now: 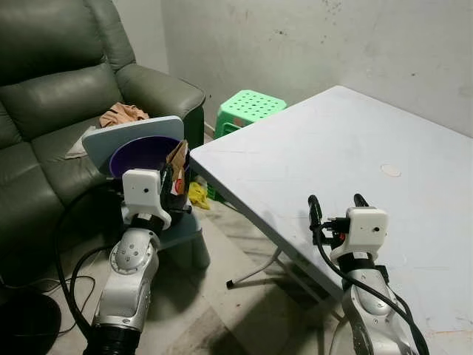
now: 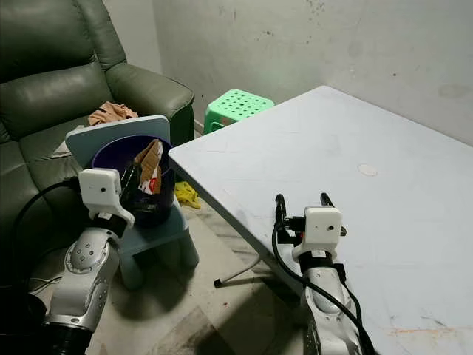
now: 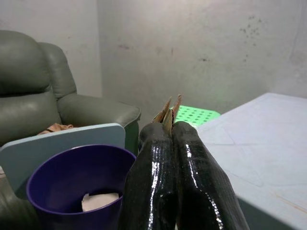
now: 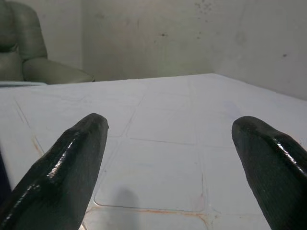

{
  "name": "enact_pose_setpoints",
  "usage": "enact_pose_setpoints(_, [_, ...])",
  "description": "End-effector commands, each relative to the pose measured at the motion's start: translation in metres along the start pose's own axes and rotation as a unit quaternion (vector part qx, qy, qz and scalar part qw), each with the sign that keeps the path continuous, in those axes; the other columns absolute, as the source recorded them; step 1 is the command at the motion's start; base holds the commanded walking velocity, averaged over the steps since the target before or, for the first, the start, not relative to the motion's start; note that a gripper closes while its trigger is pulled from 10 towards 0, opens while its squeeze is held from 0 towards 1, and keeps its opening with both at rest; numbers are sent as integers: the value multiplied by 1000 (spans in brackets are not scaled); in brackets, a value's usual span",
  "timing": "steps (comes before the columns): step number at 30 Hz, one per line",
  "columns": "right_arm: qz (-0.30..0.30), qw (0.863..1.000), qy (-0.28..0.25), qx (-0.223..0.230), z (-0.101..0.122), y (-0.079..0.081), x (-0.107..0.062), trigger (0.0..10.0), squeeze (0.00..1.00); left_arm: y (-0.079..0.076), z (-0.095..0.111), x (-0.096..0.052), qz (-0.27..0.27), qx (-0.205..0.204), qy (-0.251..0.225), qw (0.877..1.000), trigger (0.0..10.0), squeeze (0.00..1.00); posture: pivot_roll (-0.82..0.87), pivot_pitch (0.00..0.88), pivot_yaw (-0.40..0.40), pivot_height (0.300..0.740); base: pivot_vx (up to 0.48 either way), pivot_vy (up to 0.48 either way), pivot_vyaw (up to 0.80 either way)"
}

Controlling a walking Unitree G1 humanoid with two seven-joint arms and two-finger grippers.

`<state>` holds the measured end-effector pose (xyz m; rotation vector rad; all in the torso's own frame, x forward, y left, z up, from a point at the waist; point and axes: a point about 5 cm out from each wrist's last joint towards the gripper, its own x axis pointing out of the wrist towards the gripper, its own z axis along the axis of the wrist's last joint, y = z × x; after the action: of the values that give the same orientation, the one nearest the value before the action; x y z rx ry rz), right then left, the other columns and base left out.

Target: Picking trash to rubbish bin

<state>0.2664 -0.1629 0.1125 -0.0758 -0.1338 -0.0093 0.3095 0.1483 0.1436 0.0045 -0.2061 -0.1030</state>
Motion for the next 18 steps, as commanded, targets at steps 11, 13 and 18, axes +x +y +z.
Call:
enact_pose_setpoints(11, [6,1000,6,-1,-2,1,5,10000,0,2,0,4,2,5,2,1000,10000,0,-49,0,-41,740,0,0,800])
enact_pose_setpoints(13, [8,1000,6,-1,-2,2,5,10000,0,2,-1,4,2,8,4,1000,10000,0,-49,0,-42,740,0,0,800])
enact_pose_setpoints(18, [10,1000,5,-1,-2,2,6,10000,0,2,-2,5,3,9,8,1000,10000,0,-47,0,-40,740,0,378,800])
